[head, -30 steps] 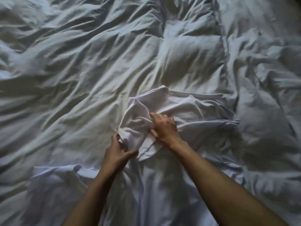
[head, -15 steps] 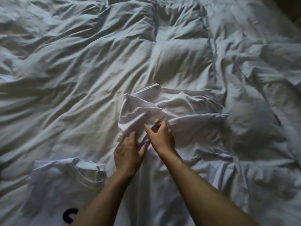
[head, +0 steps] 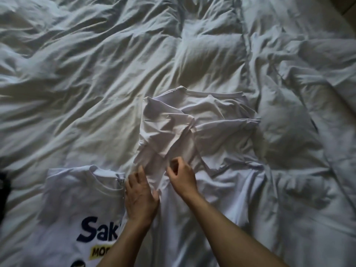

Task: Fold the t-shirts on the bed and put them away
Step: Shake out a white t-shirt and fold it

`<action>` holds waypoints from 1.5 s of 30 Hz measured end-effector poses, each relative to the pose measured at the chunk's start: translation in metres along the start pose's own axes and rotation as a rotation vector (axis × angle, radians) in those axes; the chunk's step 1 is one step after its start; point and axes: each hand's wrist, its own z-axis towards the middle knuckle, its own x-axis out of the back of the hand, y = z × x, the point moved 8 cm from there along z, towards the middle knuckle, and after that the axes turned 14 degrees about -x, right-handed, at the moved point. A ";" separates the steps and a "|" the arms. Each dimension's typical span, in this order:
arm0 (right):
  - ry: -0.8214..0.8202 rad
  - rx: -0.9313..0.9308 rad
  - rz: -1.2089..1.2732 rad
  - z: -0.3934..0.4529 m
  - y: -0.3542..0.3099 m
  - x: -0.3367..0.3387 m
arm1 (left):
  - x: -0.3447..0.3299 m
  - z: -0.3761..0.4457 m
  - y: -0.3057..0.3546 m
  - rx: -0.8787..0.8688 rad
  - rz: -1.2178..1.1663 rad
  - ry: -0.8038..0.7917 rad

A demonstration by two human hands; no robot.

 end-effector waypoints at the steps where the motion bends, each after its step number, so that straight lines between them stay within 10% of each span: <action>1: -0.024 0.002 -0.003 -0.013 0.006 -0.005 | 0.002 -0.008 0.002 0.007 -0.020 -0.011; 15: 0.577 -0.319 -0.294 -0.158 0.198 0.087 | -0.004 -0.156 -0.023 0.256 -0.233 -0.146; 22: 0.140 -0.463 -0.283 -0.178 0.247 0.091 | -0.013 -0.186 -0.015 0.068 -0.254 -0.296; 32: 0.262 -0.787 0.648 -0.215 0.304 0.078 | -0.012 -0.240 -0.048 0.657 -0.964 0.136; 37: 0.418 -0.830 0.574 -0.257 0.331 0.113 | -0.010 -0.274 -0.084 0.789 -0.929 0.257; 45: 0.281 -0.847 0.169 -0.273 0.311 0.108 | -0.018 -0.290 -0.078 0.637 -0.790 -0.044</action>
